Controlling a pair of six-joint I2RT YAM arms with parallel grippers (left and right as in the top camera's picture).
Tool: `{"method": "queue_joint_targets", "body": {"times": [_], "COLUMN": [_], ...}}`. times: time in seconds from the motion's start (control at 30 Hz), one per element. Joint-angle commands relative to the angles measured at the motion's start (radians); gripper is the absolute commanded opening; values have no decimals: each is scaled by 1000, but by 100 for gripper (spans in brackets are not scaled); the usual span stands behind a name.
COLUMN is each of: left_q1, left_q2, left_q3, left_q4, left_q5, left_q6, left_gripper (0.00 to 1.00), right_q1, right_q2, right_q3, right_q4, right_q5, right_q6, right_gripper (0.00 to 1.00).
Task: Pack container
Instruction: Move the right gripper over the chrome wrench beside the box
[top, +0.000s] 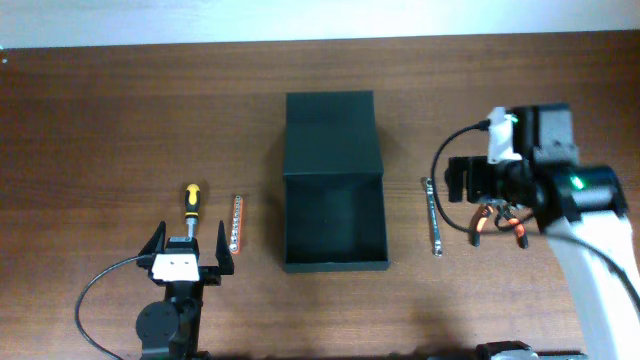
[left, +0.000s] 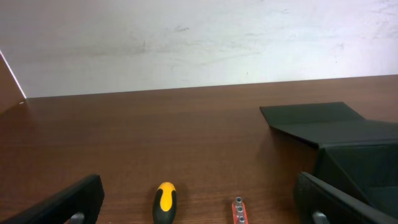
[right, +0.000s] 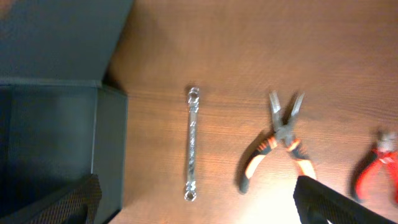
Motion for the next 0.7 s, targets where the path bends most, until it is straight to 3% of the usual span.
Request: {"method": "queue_joint_targets", "body": {"times": [0.0, 0.67], "left_q1": [4, 4], "left_q2": [-8, -8], "left_q3": [-6, -6], "left_q4": [-2, -2], "left_q5": [-4, -4], "left_q6": [-3, -3], "left_gripper": [99, 99], "right_q1": [-3, -3], "right_q2": [97, 399], "right_q3": [22, 21], "right_q4": [-29, -50], "right_q5": [-89, -58], "right_q6": [-8, -8], "right_gripper": [99, 99]}}
